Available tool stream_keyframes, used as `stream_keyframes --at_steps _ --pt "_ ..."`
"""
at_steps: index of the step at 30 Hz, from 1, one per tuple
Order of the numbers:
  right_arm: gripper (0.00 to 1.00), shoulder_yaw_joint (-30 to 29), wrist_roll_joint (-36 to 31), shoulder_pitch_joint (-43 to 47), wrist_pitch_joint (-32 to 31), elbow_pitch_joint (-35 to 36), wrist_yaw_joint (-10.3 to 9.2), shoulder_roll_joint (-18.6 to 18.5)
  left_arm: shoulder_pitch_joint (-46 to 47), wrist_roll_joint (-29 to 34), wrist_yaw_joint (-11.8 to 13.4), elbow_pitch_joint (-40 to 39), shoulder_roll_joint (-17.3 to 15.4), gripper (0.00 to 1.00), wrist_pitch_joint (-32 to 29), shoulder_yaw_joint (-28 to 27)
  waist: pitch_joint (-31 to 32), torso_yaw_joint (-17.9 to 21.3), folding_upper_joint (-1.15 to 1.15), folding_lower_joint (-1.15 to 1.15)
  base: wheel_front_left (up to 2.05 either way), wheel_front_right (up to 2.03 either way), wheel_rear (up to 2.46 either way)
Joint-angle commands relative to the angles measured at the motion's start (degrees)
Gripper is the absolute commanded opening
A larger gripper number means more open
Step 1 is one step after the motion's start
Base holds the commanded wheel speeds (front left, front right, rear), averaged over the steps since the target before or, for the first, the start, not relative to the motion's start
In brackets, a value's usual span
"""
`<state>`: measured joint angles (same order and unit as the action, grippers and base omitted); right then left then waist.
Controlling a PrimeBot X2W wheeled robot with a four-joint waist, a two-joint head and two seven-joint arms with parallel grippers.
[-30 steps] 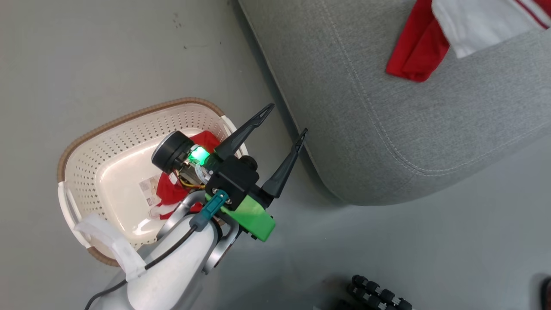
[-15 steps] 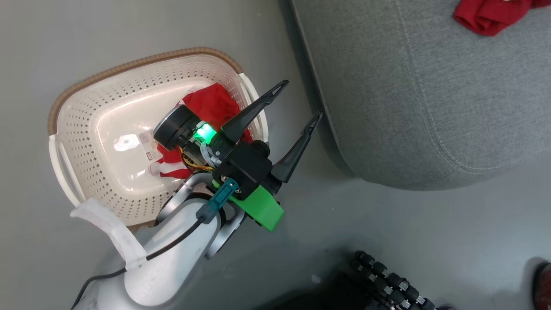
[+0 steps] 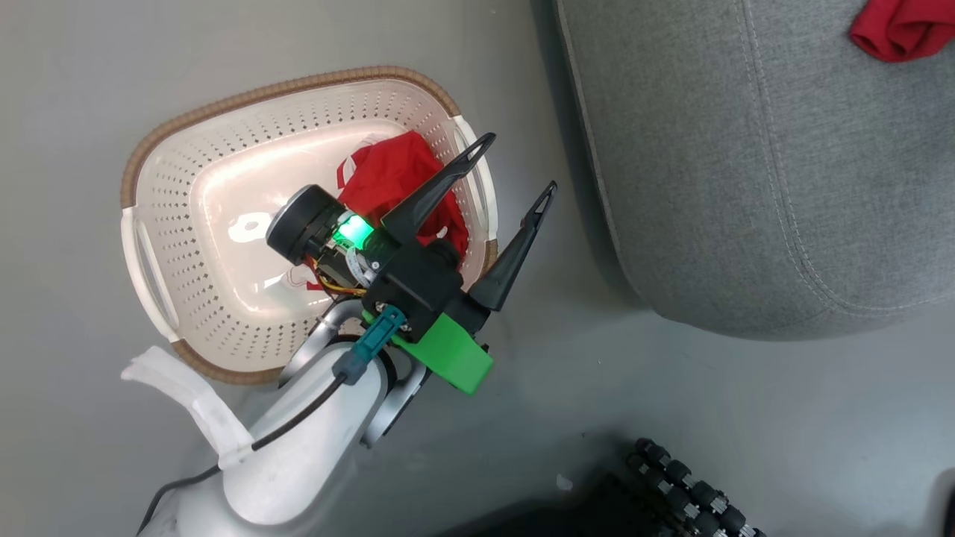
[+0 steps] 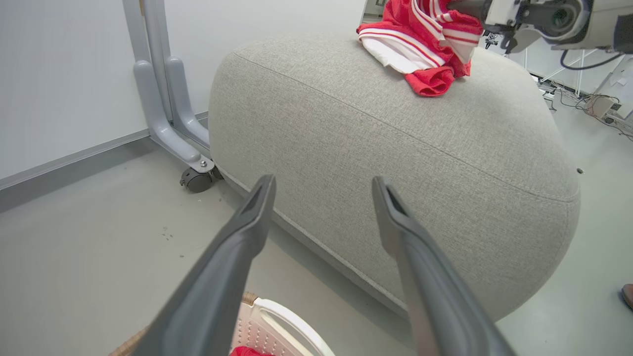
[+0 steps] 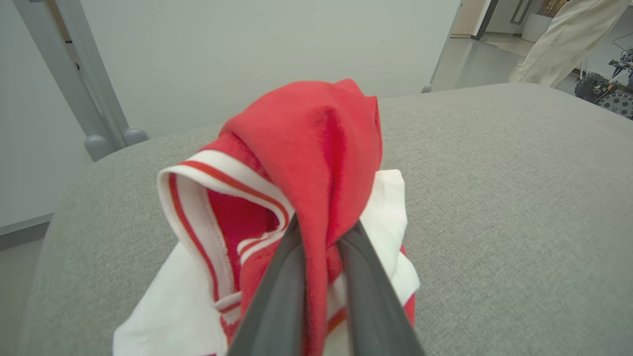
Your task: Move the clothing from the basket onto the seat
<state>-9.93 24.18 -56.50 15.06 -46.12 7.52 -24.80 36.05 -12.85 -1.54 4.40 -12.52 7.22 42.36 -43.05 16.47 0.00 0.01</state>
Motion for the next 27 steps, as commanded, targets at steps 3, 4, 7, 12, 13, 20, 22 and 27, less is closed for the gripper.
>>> stream_keyframes --at_steps 3,4,7,12,13,20,22,27 --pt "1.0 -2.9 -2.6 3.4 0.2 0.9 -0.06 3.0 -1.5 -1.7 0.4 2.3 0.5 1.0 2.4 -1.0 3.9 0.2 0.0 -0.01 0.0 0.0 0.0" --pt "1.0 -4.0 -2.1 4.5 0.2 1.9 -0.06 4.2 -1.8 -2.3 0.5 3.2 0.8 1.0 3.1 -1.3 4.9 0.1 0.0 -0.01 0.0 0.0 0.0" --pt "1.0 -5.9 -1.4 9.4 0.2 6.1 -0.07 6.3 -3.1 -4.1 0.5 6.1 2.1 1.0 5.1 -2.3 8.7 -0.4 0.0 -0.01 0.0 0.0 0.0" --pt "1.0 -6.4 -0.4 18.7 0.2 14.5 -0.05 11.3 -6.7 -7.5 2.8 11.2 3.8 1.0 7.3 -5.6 16.4 -0.9 0.0 -0.01 0.0 0.0 0.0" --pt "1.0 -5.2 -0.5 20.9 0.2 15.5 -0.05 12.2 -7.8 -7.9 3.2 12.6 4.0 1.0 7.5 -6.3 18.2 -0.9 0.0 -0.01 0.0 0.0 0.0" --pt "1.0 6.4 -3.5 30.9 0.2 19.5 -0.05 13.8 -13.9 -6.9 5.9 14.1 5.4 1.0 8.0 -11.7 28.8 -3.0 0.0 -0.01 0.0 0.0 0.0" --pt "1.0 9.2 -4.5 33.3 0.2 20.7 -0.06 13.8 -16.3 -6.0 6.4 13.3 5.7 1.0 8.0 -13.6 30.9 -3.9 0.0 -0.01 0.0 0.0 0.0" --pt "1.0 15.7 -5.9 39.5 0.2 24.4 -0.05 14.4 -22.4 -4.6 7.1 11.3 7.4 1.0 7.9 -19.3 36.3 -7.2 0.0 -0.01 0.0 0.0 0.0"
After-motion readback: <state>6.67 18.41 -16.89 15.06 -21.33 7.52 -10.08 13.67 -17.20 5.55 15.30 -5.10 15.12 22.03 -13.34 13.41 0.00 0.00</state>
